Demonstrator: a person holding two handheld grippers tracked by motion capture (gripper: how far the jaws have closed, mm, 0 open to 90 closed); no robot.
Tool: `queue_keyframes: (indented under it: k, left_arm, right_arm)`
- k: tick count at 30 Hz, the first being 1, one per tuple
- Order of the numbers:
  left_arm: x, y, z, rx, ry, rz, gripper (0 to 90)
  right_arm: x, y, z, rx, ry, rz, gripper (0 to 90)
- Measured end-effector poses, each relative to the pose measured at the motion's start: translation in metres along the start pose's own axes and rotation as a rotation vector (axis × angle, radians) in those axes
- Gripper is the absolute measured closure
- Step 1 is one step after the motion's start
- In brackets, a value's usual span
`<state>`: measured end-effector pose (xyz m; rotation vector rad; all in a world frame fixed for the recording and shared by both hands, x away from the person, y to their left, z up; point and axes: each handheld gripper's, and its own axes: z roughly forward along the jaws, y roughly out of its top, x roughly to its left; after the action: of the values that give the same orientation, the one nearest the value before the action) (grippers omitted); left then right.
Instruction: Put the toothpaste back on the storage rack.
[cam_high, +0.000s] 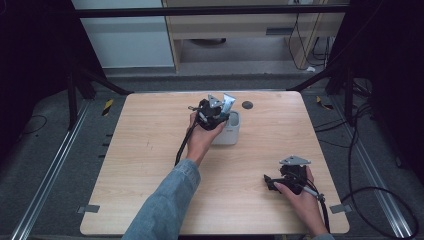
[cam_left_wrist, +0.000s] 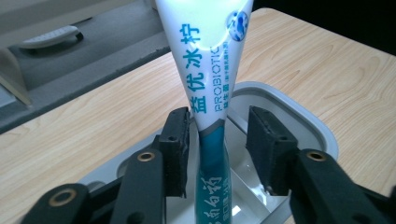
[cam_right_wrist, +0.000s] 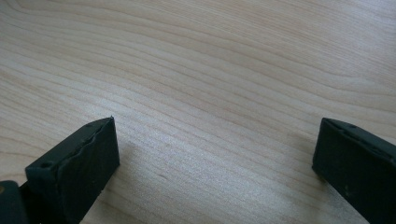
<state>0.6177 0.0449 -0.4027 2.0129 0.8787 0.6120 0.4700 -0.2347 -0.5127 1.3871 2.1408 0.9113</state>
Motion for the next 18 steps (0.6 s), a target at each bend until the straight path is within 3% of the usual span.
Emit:
queue_keyframes:
  k: [18]
  left_arm:
    - [-0.007,0.0044,-0.0084,-0.006,0.027,0.047,39.0]
  right_arm:
    - [0.0,0.0,0.0,0.0,0.0,0.0,0.7]
